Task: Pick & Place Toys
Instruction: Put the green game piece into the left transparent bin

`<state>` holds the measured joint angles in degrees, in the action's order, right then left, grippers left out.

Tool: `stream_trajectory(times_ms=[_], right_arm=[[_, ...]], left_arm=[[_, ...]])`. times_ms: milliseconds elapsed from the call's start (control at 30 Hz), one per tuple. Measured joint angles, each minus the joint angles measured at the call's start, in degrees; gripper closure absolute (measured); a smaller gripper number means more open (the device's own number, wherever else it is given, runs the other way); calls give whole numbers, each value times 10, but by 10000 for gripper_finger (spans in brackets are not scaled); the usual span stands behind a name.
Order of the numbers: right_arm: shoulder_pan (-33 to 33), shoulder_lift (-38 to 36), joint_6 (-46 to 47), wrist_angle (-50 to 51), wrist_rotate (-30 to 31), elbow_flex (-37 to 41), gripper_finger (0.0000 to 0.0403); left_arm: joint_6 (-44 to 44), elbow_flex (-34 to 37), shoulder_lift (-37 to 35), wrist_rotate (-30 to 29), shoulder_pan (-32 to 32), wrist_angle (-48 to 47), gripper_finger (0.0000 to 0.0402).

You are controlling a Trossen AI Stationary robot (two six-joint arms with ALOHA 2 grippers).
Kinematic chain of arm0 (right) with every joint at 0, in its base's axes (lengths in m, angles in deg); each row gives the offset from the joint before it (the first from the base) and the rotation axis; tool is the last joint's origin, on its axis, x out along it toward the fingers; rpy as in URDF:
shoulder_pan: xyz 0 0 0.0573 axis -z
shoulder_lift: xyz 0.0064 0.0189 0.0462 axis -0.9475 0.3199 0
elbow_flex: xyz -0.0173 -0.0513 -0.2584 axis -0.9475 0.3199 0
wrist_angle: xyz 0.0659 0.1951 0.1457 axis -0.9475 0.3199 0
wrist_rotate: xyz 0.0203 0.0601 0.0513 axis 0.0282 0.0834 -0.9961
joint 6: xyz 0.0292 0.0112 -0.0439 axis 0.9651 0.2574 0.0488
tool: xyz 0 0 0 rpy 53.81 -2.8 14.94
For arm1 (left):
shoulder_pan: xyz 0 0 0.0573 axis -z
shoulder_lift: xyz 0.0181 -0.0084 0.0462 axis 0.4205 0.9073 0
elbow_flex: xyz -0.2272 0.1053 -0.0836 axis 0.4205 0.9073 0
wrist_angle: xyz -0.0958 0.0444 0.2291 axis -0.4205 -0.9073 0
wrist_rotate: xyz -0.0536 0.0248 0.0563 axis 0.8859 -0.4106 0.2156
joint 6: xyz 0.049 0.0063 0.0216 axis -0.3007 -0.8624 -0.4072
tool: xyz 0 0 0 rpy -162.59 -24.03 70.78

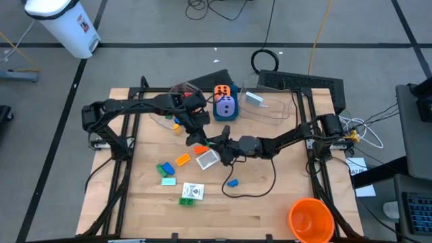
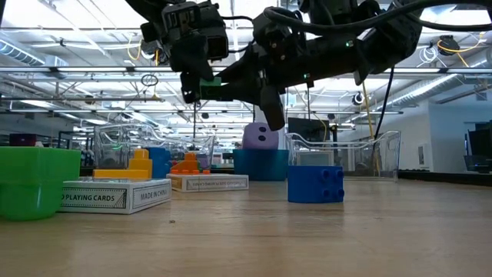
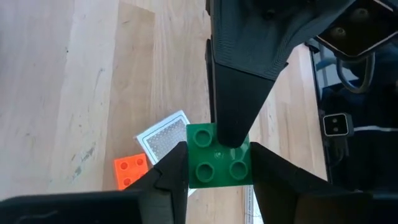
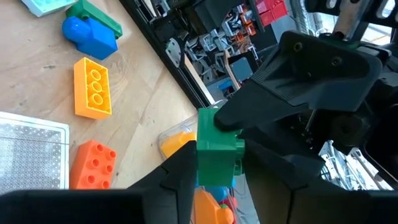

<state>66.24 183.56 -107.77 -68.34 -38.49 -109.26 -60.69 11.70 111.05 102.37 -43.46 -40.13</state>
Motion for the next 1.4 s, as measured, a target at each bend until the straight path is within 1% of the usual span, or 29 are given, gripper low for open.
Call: stream_trajectory(times_ms=[233, 400, 567, 633, 800, 933, 1000, 1133, 1267, 1400], right_arm=[[0, 0, 5, -2, 6, 0, 253], [-1, -6, 5, 8, 28, 0, 234], [-2, -7, 6, 11, 32, 0, 218], [-2, -9, 7, 11, 32, 0, 213], [-2, -9, 6, 19, 39, 0, 203], [-2, -9, 3, 17, 69, 0, 198], [-2, -9, 4, 21, 79, 0, 197], [-2, -9, 4, 29, 90, 0, 199], [-2, -9, 10, 29, 97, 0, 201], [-2, -9, 19, 29, 104, 2, 201]], left_arm=[[-9, 0, 0, 0, 4, -13, 258], [-19, 0, 0, -1, 1, -20, 264], [-30, -2, -1, -4, -12, -33, 264], [-43, -15, 0, -26, -18, -63, 262], [-78, -73, 0, -107, -22, -146, 264], [-95, -123, 0, -147, -27, -203, 264], [-99, -140, 0, -176, -32, -221, 264], [-101, -147, -16, -218, -44, -234, 263], [-101, -146, -36, -226, -62, -263, 264], [-100, -122, -76, -242, -84, -262, 264]])
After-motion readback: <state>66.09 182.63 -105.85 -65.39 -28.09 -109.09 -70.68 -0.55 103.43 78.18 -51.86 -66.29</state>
